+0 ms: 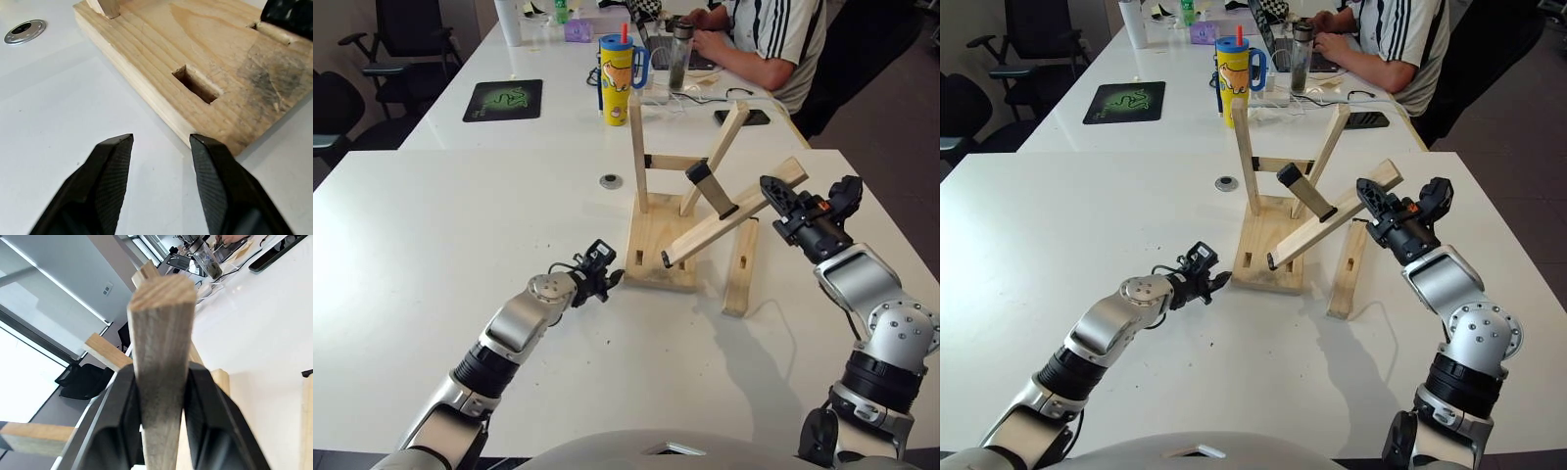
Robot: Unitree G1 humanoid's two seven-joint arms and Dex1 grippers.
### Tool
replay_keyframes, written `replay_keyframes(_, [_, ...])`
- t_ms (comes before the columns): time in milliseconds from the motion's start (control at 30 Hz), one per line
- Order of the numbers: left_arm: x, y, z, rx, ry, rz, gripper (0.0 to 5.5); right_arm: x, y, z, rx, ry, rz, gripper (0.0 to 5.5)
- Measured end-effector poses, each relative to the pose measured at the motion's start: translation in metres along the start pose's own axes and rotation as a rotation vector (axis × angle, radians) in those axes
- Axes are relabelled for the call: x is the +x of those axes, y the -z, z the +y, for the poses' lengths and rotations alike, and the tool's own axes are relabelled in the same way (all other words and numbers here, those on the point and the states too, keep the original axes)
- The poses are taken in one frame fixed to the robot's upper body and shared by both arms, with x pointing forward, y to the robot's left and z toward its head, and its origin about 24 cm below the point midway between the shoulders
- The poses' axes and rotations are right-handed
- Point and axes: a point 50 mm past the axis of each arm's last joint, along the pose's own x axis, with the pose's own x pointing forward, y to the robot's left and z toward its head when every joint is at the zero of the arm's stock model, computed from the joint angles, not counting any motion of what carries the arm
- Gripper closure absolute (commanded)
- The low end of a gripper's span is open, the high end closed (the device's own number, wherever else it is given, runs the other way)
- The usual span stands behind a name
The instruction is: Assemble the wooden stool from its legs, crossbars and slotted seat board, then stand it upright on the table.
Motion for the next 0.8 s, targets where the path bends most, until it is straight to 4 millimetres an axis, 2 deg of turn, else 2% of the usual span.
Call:
replay_keyframes(267, [0.007, -0.013, -0.008, -0.049, 0.049, -0.059, 3.37, 0.002, -0.005, -0.008, -0.144, 0.045, -0.063, 4.47])
replay_keyframes(467, [-0.003, -0.029, -0.001, -0.14, 0.027, -0.149, 3.37, 0.001, -0.015, -0.007, -0.247, 0.045, -0.087, 4.47])
replay_keyframes(667, [-0.019, -0.019, 0.015, -0.215, -0.08, -0.149, 3.37, 0.001, -0.013, -0.002, -0.325, 0.036, -0.084, 4.47])
replay_keyframes(800, [-0.025, -0.021, 0.019, -0.23, -0.114, -0.16, 3.37, 0.001, -0.007, 0.0, -0.414, 0.026, -0.101, 4.47])
